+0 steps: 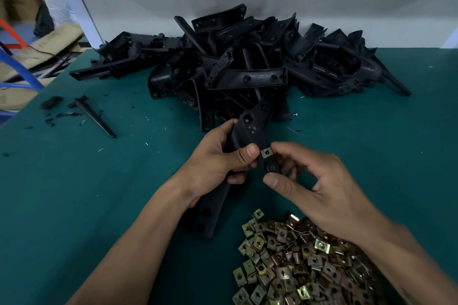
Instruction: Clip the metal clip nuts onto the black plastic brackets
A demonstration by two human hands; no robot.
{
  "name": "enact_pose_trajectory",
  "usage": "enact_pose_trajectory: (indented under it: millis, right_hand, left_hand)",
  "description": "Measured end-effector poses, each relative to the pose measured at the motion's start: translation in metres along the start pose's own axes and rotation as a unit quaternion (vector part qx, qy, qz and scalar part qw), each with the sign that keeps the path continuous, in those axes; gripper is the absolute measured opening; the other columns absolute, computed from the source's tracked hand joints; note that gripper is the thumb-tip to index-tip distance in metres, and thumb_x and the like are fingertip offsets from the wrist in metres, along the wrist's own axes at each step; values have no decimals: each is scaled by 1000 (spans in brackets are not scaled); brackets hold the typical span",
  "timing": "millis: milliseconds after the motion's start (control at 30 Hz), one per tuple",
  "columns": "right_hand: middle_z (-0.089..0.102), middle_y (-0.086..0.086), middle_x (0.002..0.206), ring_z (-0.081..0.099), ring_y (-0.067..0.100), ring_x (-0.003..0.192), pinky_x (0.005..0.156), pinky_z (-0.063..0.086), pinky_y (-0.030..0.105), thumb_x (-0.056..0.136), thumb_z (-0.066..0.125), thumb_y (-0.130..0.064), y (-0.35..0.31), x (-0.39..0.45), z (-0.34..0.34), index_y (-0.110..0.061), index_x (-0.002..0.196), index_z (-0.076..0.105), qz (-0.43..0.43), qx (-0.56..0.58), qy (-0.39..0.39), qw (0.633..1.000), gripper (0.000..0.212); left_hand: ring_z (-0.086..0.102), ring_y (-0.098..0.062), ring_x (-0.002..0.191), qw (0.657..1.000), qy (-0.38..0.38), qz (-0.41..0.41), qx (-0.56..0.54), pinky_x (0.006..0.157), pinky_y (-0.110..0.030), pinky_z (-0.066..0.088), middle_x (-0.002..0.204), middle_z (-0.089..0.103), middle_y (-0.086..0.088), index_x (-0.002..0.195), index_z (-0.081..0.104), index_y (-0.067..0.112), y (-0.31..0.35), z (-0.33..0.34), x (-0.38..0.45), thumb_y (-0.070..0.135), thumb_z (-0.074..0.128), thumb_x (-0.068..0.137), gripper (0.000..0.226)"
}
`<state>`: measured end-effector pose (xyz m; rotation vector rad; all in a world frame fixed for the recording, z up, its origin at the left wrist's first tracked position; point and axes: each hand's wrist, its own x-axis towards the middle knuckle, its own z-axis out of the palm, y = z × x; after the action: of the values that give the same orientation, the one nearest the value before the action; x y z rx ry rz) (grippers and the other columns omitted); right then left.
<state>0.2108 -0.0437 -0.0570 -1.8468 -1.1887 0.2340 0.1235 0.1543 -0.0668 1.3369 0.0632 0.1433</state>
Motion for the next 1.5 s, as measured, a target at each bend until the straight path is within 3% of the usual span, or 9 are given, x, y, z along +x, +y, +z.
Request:
enact_pose_trajectory:
  millis: [100,367,500,667,833,967,1133,1367,1500]
  right_hand:
    - [61,-15,95,60,12,86,67,43,17,85,70,-54,4,-3,-18,-42,111,70,28,2,-81,996,29]
    - [55,-21,109,53,1,114,96,39,29,78,86,-36,4,-15,-32,-42,87,77,103,-17,-228,968,14]
    - [69,-6,98,66,16,92,76,52,28,85,77,-32,3,-15,-31,-34,88,77,85,53,-181,978,4]
    - [74,16,82,66,22,62,54,49,24,80,75,-15,13,-13,-33,-15,91,78,116,267,3,957,12]
    - [74,16,82,68,25,66,58,52,26,91,70,-17,16,-14,-35,-18,93,74,141,268,-81,949,5]
    - [72,8,113,68,14,89,68,55,26,89,75,-29,13,-13,-38,-17,91,71,117,251,-88,957,12]
    - [63,13,74,55,19,61,50,43,22,91,61,-10,11,-10,-31,-9,87,66,139,417,57,896,6]
    - [56,10,71,52,19,61,51,41,23,102,51,-27,2,0,-17,-12,89,54,180,458,-4,871,21]
    - [60,12,72,54,19,61,51,43,23,99,57,-15,4,0,-18,-7,85,63,163,455,19,875,17]
  left_hand:
    - [39,-10,53,999,-9,-15,-35,44,-20,36,74,58,-9,110,52,9,1,0,0,26,66,92,29]
    - [36,-15,56,998,6,-31,-59,45,-22,35,75,58,-15,112,46,-10,3,0,0,34,45,107,44]
    - [35,-15,56,998,1,-33,-54,45,-22,36,76,58,-15,113,45,-12,4,0,-1,34,45,106,46]
    - [36,-15,56,998,-8,-35,-48,46,-23,36,76,58,-15,113,44,-12,5,0,-1,36,47,105,49]
    - [37,-15,55,998,-9,-36,-44,46,-23,36,76,59,-15,111,44,-11,5,0,0,37,47,104,48]
    - [36,-15,56,998,-14,-38,-44,47,-23,36,77,58,-15,109,48,-7,4,-2,-1,36,46,106,43]
    - [36,-15,56,998,-19,-40,-46,46,-22,36,75,60,-15,106,53,6,4,0,-1,36,47,105,30]
    - [36,-15,55,998,-28,-37,-45,46,-22,36,75,59,-14,105,53,7,3,0,-1,35,47,105,29]
    - [36,-14,55,998,-32,-35,-44,45,-22,36,75,59,-13,104,53,7,2,1,0,35,47,104,28]
